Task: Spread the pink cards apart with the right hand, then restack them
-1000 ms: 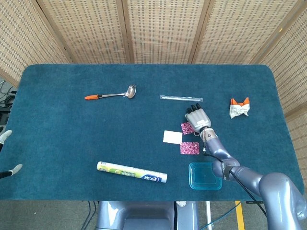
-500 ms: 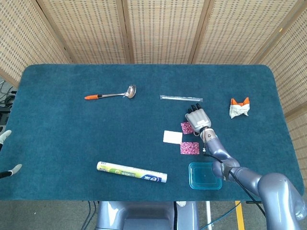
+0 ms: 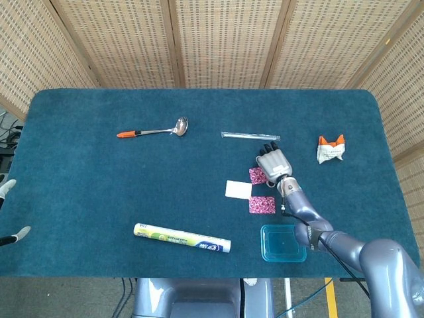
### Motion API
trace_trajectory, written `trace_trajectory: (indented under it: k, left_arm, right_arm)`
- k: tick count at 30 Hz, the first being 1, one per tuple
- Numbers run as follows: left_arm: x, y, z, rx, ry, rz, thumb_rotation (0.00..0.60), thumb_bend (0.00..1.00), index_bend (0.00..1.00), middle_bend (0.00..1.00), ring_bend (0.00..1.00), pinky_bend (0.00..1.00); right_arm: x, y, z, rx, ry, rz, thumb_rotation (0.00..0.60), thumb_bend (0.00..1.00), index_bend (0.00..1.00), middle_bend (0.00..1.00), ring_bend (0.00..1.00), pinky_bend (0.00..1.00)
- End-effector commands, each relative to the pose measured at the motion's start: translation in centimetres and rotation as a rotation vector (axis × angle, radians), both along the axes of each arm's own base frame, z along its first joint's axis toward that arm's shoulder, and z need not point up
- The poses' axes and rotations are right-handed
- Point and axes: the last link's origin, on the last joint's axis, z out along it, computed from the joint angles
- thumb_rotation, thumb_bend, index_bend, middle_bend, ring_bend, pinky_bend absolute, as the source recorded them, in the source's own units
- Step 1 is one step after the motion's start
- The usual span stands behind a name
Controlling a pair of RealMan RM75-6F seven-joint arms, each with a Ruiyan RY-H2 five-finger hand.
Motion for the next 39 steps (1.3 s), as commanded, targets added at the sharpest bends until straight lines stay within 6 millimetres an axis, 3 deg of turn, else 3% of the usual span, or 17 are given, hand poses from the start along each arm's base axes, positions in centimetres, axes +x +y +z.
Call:
trace_trajectory:
  k: [1, 17, 39]
  left_arm:
    - [0.0, 0.0, 0.0, -0.001, -0.001, -0.001, 0.600, 0.14, 0.08, 0.00, 0.00, 0.00]
    - [0.2, 0.1, 0.0, -0.003, -0.004, -0.012, 0.600, 0.14, 0.08, 0.00, 0.00, 0.00]
    - [0.9, 0.8, -0.4, -0.028, -0.013, -0.057, 0.600, 0.14, 0.08, 0.00, 0.00, 0.00]
  right_arm:
    - [-0.1, 0.1, 0.3, -0.003, -0.001, 0.000, 0.600, 0.36, 0.44, 0.20, 0.00, 0.00]
    - [0.6, 1.0, 1.6, -0.009, -0.006, 0.025, 0.600, 0.36, 0.44, 0.21, 0.00, 0.00]
    - [0.2, 6.0, 4.1, -0.051, 0.007, -0.061, 0.600, 0.36, 0.44, 0.21, 0.00, 0.00]
